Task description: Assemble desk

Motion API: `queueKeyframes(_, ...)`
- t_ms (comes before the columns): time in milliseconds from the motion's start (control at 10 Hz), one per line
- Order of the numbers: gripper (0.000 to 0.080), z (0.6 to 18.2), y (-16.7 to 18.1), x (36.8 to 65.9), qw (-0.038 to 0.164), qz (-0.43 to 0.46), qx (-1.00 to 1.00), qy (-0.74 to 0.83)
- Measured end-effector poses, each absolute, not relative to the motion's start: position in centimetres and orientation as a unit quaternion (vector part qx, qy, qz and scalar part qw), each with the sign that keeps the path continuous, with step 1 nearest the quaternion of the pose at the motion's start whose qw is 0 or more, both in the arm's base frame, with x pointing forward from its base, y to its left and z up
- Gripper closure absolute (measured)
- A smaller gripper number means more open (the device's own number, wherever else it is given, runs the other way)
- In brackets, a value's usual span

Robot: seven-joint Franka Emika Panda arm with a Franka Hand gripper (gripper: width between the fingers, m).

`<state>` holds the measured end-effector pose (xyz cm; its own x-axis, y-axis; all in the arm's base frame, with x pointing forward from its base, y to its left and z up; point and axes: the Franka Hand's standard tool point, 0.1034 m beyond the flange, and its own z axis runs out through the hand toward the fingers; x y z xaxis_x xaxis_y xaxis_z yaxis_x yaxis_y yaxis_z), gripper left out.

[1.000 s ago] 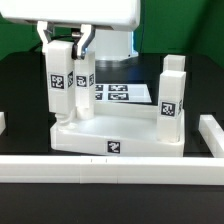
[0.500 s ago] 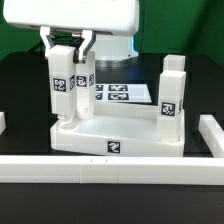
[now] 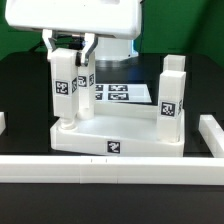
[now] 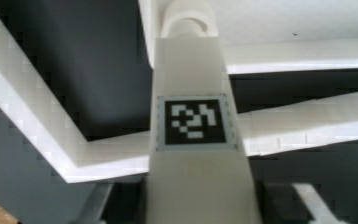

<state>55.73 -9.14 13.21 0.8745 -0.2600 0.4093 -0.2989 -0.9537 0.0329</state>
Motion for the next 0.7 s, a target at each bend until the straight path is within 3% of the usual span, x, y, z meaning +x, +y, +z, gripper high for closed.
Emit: queueKeyframes(700, 0.0509, 11.9, -8.7, 55.4, 0.053, 0.198, 0.969, -0.138)
